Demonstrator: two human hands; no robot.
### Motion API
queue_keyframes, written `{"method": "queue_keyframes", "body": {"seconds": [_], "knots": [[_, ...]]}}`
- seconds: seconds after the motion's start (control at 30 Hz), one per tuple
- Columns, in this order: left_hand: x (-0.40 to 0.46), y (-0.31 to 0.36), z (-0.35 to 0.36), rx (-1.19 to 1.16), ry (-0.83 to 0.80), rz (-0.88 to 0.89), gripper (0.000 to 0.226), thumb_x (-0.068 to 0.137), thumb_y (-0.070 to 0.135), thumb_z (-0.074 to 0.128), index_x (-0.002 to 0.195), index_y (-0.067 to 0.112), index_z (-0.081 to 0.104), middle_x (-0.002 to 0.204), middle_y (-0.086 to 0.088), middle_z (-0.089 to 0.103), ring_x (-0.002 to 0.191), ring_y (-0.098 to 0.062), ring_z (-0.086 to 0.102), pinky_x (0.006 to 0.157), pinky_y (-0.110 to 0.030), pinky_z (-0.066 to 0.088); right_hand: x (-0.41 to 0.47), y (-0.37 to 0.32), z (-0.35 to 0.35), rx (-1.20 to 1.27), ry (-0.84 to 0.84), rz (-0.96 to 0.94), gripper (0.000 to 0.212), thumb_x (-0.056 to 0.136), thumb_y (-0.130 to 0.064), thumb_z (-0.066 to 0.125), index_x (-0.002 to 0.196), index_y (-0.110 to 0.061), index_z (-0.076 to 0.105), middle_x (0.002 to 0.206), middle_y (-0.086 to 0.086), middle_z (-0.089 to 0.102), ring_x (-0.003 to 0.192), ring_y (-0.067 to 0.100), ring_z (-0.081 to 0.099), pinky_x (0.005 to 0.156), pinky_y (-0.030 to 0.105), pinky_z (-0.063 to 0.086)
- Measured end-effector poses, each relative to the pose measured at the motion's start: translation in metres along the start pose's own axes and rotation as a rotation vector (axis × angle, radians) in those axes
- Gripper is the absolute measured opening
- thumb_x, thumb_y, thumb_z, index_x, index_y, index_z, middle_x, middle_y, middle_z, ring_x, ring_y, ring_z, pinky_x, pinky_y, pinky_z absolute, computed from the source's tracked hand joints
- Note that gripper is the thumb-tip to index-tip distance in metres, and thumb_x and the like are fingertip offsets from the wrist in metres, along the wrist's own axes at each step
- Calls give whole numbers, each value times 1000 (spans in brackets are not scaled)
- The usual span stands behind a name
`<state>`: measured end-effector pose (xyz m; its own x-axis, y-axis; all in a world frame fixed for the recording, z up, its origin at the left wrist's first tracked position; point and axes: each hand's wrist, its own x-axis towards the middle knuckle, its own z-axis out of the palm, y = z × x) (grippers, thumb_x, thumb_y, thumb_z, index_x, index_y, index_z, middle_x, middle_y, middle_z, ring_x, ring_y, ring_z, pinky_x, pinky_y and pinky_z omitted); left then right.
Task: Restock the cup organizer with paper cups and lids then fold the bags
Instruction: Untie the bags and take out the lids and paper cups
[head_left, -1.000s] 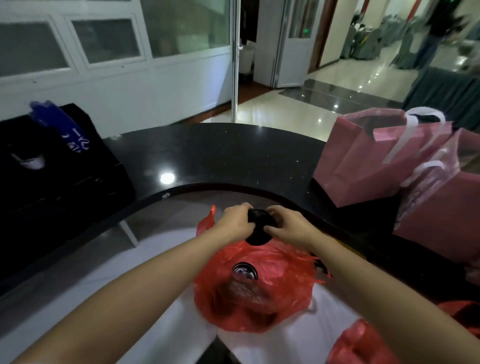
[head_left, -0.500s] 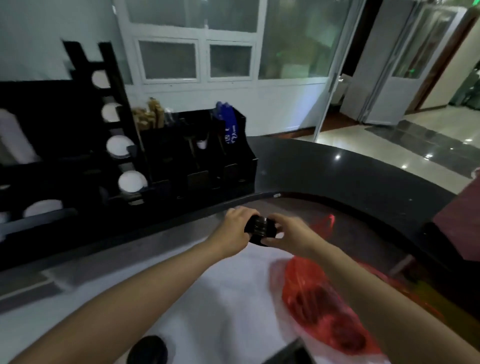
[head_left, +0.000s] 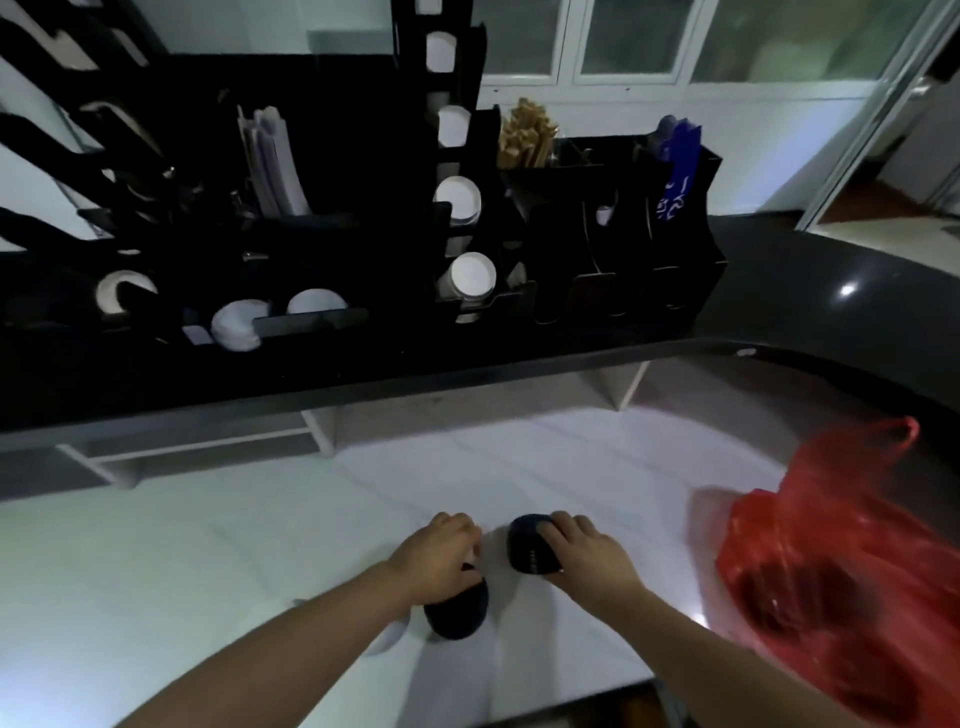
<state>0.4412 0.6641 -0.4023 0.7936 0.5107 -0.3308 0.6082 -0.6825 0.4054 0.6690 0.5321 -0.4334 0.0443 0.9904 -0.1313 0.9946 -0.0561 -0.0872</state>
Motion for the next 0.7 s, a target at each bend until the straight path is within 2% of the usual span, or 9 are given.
{"method": "queue_keyframes", "body": {"seconds": [0.07, 0.2, 0.3, 0.37, 0.47, 0.57, 0.63, 0.7], "knots": [[-9, -10, 12, -5, -55, -4, 32, 91, 37, 62, 118, 20, 58, 128, 1, 49, 121, -21, 44, 99, -36, 45, -4, -10, 9, -50, -4, -44, 74, 60, -49, 84, 123, -27, 53, 123, 1, 56, 93, 25, 63, 50, 30, 52], [-9, -17, 22, -45, -42, -15, 30, 94, 40, 61, 118, 22, 58, 129, 2, 50, 121, -20, 45, 99, -34, 44, -16, -14, 13, -110, -19, -118, 72, 59, -42, 82, 123, -26, 52, 131, 8, 52, 96, 28, 62, 59, 34, 55], [0, -12, 24, -50, -10, 4, 29, 96, 38, 59, 121, 24, 58, 130, 3, 51, 122, -18, 45, 99, -33, 44, -28, -12, 20, -152, -69, -141, 75, 58, -49, 82, 124, -29, 52, 139, 10, 51, 100, 28, 59, 62, 34, 55], [6, -2, 27, -50, -7, 35, 30, 97, 37, 58, 124, 24, 57, 132, 4, 50, 122, -17, 44, 99, -32, 43, -36, -9, 26, -145, -76, -148, 72, 62, -48, 79, 126, -31, 51, 141, 9, 50, 101, 27, 60, 64, 34, 56], [17, 17, 27, -58, 20, 95, 25, 98, 36, 55, 118, 23, 58, 124, 4, 54, 116, -17, 46, 98, -33, 44, -41, -4, 24, -82, 2, -111, 57, 74, -44, 68, 126, -28, 54, 136, 6, 55, 93, 24, 65, 63, 32, 56], [28, 38, 23, -55, 88, 121, 25, 102, 35, 45, 105, 16, 61, 109, -1, 60, 105, -19, 53, 91, -36, 47, -40, 6, 18, -9, 54, -105, 38, 87, -48, 55, 117, -26, 60, 115, -3, 64, 78, 18, 65, 57, 30, 53], [36, 55, 21, -12, 143, 139, 34, 105, 35, 39, 91, 12, 60, 97, -4, 61, 94, -20, 56, 85, -36, 47, -41, 20, 15, -14, 98, -101, 24, 92, -41, 50, 93, -22, 64, 86, -4, 64, 63, 19, 63, 48, 31, 47], [45, 74, 18, 19, 170, 165, 40, 106, 37, 36, 81, 13, 57, 87, -2, 59, 86, -21, 57, 80, -37, 47, -44, 35, 5, -39, 170, -37, 28, 93, -37, 47, 72, -20, 56, 67, -4, 55, 52, 21, 58, 41, 31, 39]]}}
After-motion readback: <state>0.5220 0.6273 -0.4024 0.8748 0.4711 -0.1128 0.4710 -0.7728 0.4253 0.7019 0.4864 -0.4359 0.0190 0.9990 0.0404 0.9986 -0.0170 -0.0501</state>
